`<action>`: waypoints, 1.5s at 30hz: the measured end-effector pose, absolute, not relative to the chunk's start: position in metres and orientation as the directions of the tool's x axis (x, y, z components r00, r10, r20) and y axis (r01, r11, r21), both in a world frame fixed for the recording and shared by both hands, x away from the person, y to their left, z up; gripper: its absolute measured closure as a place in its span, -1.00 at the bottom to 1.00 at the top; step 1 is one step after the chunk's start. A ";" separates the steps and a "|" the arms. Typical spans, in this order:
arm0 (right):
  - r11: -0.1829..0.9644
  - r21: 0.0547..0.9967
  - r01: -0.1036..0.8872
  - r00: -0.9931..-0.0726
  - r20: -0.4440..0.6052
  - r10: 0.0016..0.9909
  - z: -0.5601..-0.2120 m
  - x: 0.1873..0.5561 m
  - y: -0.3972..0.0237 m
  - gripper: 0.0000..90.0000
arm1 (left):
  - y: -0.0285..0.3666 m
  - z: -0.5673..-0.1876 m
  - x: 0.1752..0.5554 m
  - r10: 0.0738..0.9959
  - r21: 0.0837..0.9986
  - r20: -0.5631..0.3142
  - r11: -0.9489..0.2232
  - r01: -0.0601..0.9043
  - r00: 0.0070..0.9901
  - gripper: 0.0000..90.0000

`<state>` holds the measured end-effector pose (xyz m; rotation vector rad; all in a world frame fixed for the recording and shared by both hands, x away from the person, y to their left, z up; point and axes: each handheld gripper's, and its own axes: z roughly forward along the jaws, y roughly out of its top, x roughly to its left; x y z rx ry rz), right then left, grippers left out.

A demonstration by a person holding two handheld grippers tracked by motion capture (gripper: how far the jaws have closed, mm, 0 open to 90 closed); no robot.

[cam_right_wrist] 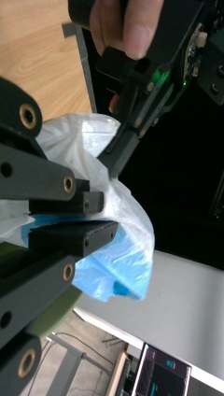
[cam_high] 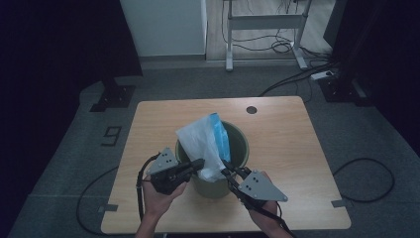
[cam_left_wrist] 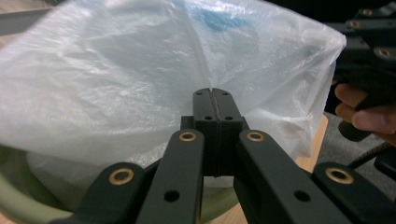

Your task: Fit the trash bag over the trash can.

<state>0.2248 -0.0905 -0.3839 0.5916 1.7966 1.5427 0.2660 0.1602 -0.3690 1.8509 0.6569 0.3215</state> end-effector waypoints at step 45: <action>0.262 0.963 -0.055 -0.479 -0.256 0.840 -0.396 0.240 -0.140 0.89 | 0.201 -0.371 0.251 0.640 0.968 -0.140 -0.072 0.241 0.755 1.00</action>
